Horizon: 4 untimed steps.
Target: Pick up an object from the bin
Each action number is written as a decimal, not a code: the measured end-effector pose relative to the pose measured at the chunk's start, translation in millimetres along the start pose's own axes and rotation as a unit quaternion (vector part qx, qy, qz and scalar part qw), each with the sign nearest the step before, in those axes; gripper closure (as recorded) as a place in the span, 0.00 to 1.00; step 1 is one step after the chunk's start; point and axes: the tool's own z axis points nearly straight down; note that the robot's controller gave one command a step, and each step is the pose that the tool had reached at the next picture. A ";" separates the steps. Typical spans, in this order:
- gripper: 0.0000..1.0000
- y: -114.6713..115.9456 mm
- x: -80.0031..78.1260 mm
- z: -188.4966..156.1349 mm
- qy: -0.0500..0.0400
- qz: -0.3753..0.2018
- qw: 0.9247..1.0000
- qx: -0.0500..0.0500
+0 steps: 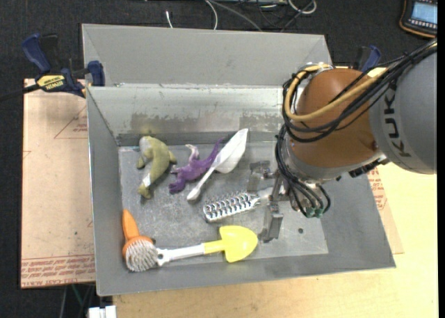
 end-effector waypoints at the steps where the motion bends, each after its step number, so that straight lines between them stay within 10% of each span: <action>1: 0.00 0.0 0.0 0.0 0.000 0.000 1.000 0.000; 2: 1.00 24.2 3.0 87.6 0.000 -0.018 1.000 0.000; 4: 1.00 25.0 -13.6 97.3 -0.001 -0.015 1.000 -0.001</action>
Offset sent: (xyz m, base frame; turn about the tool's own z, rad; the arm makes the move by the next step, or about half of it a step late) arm -0.0030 0.0236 -0.0869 -0.0348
